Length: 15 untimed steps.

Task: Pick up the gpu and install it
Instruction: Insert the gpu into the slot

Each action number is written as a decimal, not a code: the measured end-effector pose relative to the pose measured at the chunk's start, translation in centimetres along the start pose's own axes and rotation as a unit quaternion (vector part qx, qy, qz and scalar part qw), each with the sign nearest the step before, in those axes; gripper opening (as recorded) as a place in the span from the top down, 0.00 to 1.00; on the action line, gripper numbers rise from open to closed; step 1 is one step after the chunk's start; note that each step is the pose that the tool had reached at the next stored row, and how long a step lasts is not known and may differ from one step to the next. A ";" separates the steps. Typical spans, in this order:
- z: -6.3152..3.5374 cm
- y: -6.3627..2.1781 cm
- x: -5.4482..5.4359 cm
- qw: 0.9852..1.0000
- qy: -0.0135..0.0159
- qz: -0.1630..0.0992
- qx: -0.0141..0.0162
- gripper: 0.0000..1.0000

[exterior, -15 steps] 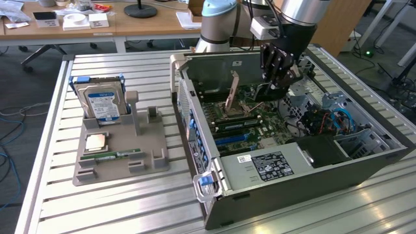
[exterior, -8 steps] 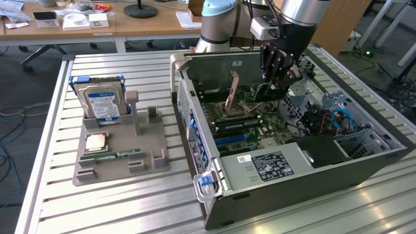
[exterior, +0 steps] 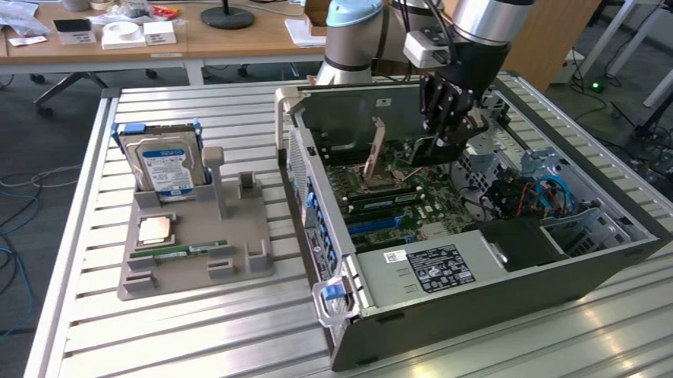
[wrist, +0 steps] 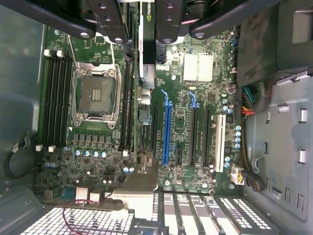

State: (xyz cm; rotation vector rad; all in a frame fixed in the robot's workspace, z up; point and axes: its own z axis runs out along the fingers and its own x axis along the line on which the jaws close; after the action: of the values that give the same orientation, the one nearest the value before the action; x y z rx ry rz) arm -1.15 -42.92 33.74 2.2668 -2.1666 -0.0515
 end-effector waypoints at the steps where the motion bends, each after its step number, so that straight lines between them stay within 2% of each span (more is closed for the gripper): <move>1: 0.03 0.01 0.0 1.000 0.000 0.000 0.000 0.74; 15: 0.54 0.14 0.0 1.000 0.000 0.000 0.000 0.74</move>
State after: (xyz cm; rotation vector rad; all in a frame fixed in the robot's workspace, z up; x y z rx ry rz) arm -1.30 -42.92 33.20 2.2669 -2.1667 -0.0516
